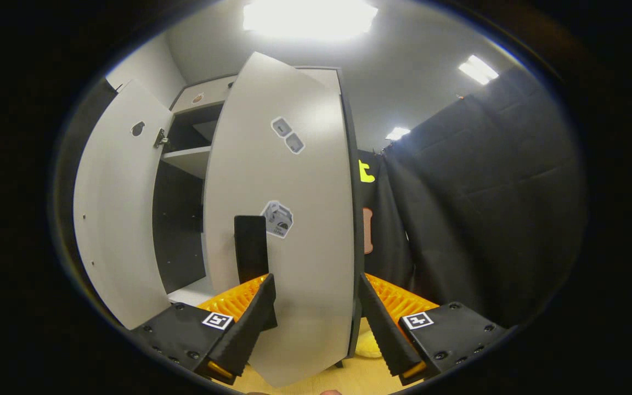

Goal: Grasp the bottle in the cabinet with the left hand and place it on the coaster, then close the right door with the right hand and the left door with the left hand.

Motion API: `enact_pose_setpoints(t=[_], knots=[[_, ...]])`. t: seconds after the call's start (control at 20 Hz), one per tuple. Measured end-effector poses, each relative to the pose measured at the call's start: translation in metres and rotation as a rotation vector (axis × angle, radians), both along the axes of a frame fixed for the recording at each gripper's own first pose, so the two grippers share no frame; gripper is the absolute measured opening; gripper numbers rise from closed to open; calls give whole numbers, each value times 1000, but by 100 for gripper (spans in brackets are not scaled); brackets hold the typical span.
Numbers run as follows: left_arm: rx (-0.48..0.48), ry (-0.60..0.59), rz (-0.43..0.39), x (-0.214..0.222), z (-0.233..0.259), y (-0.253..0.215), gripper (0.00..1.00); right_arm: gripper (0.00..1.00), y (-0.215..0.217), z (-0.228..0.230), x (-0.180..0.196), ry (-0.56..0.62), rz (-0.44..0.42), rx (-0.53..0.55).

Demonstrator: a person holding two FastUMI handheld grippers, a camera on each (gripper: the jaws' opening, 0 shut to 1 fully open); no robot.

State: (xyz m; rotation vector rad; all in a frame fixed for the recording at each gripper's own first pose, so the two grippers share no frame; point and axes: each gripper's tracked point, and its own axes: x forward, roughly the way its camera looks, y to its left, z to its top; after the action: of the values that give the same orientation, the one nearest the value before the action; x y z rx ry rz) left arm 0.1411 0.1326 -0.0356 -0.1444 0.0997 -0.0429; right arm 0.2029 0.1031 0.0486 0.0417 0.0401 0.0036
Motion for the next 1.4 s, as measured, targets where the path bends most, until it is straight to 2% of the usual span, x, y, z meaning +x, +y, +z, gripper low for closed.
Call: enact_pose_setpoints(t=[0.05,0.1,0.2,0.35,0.45,0.5,0.55,0.6,0.65,0.85,0.9,1.4], knots=[[3,-11,18,9,6,10,92,94,2,-4,-3,6,3,-6],[13,-23,40,21,16,18,92,96,0,-7,-7,8,-1,-10],[32,-42,78,43,36,31,91,94,-9,-15,-15,20,-14,-11],[28,-77,77,71,65,24,92,96,-35,-31,-32,49,-48,-13],[56,-103,79,83,77,14,92,96,-57,-40,-42,73,-77,-13],[93,-115,107,88,81,18,92,96,-69,-44,-47,85,-93,-12],[125,-122,115,89,83,17,84,96,-81,-48,-51,95,-110,-12],[137,-130,114,89,84,15,83,94,-93,-51,-55,104,-127,-14],[136,-132,106,88,83,12,90,96,-104,-53,-58,113,-141,-17],[140,-136,93,87,85,-1,87,96,-134,-54,-69,111,-174,-12],[141,-139,86,85,86,-7,87,92,-139,-54,-70,111,-178,-10],[121,-164,-38,81,91,-103,87,95,-166,-60,-84,132,-173,-6]])
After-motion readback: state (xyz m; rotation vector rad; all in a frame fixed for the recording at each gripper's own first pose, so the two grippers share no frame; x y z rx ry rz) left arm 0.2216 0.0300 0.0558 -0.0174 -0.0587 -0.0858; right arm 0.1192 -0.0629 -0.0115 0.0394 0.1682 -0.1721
